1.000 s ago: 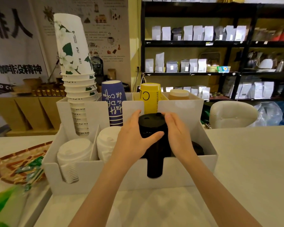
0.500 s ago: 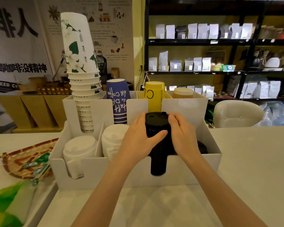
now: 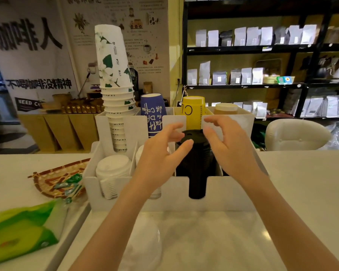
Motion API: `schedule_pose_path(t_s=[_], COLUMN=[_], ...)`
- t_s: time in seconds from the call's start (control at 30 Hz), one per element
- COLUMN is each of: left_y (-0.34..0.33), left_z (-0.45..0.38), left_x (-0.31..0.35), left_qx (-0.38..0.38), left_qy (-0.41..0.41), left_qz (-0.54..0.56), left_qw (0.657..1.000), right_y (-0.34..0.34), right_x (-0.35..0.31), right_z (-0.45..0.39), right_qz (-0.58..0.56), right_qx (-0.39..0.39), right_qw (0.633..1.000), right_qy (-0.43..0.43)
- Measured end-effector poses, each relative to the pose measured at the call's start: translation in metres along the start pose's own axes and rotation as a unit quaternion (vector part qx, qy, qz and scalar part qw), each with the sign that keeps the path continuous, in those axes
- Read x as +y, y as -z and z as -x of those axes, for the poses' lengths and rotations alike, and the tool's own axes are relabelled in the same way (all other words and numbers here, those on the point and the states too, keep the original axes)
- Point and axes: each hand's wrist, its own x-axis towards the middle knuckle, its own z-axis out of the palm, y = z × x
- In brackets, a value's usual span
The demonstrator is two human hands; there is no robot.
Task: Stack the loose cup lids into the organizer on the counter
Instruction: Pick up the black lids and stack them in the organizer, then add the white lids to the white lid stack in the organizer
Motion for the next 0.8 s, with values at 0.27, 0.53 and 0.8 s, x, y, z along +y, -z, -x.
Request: schedule_pose_path(t_s=[0.27, 0.53, 0.8], left_y=[0.035, 0.050, 0.045], left_z=[0.077, 0.147, 0.161], left_x=[-0.039, -0.064, -0.065], left_qx=[-0.025, -0.189, -0.230], left_qy=[0.049, 0.212, 0.213], left_qz=[-0.114, -0.155, -0.158], left_qw=[0.992, 0.946, 0.936], right_y=[-0.028, -0.060, -0.079], right_x=[-0.036, -0.027, -0.018], right_z=[0.052, 0.109, 0.133], right_qz=[0.003, -0.050, -0.044], right_qx=[-0.130, -0.385, -0.385], right_qw=[0.989, 0.921, 0.916], right_qy=[0.077, -0.039, -0.104])
